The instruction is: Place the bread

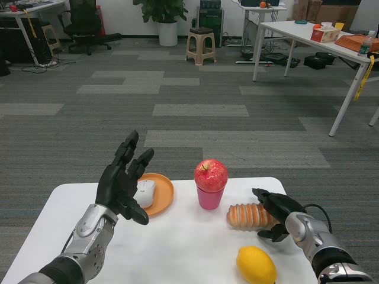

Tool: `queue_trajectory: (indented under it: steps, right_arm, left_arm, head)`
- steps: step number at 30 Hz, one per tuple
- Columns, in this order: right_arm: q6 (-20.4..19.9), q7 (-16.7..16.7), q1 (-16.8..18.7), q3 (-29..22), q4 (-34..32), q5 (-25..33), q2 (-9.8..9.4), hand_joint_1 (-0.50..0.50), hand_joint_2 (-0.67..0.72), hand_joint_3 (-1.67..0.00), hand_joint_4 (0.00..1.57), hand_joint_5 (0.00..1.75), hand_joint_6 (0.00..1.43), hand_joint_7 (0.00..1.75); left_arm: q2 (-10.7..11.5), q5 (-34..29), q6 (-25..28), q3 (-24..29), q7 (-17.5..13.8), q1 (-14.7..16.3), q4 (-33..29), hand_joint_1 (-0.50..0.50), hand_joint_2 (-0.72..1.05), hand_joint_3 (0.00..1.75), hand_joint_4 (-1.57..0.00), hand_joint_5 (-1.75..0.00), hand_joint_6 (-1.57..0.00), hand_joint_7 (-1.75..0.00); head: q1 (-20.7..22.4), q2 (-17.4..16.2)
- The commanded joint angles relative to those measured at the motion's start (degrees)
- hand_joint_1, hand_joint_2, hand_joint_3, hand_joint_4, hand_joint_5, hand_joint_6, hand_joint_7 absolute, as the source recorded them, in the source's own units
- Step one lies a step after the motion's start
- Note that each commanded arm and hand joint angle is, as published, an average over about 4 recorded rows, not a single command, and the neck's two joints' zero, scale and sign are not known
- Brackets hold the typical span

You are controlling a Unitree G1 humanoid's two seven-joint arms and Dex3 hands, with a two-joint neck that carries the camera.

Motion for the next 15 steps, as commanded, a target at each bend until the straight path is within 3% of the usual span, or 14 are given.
queue_trajectory:
  steps: [1,7,15]
  right_arm:
    - [0.4,1.6,-1.7,0.2,0.4,0.4,-1.34,-0.42,-0.46,-0.58,0.00,0.00,0.00,0.00]
    - [-0.1,3.7,-1.6,-0.4,-1.2,1.8,-2.44,-0.38,-0.41,-0.56,0.00,0.00,0.00,0.00]
    - [-1.9,6.8,2.5,-2.0,-10.2,7.8,-3.19,-0.38,-0.41,-0.56,0.00,0.00,0.00,0.00]
  left_arm:
    - [0.1,-0.3,-0.5,0.0,0.0,-0.3,0.7,0.50,-0.46,0.09,0.00,-0.41,0.00,0.00]
    - [0.2,-0.5,-0.4,0.0,0.0,-0.6,1.2,0.50,-0.46,0.09,0.00,-0.41,0.00,0.00]
    - [0.4,-1.2,-0.4,0.1,0.0,-1.5,2.2,0.50,-0.46,0.09,0.00,-0.41,0.00,0.00]
  head:
    - [0.0,-0.1]
    - [1.0,0.7]
    - [1.3,1.4]
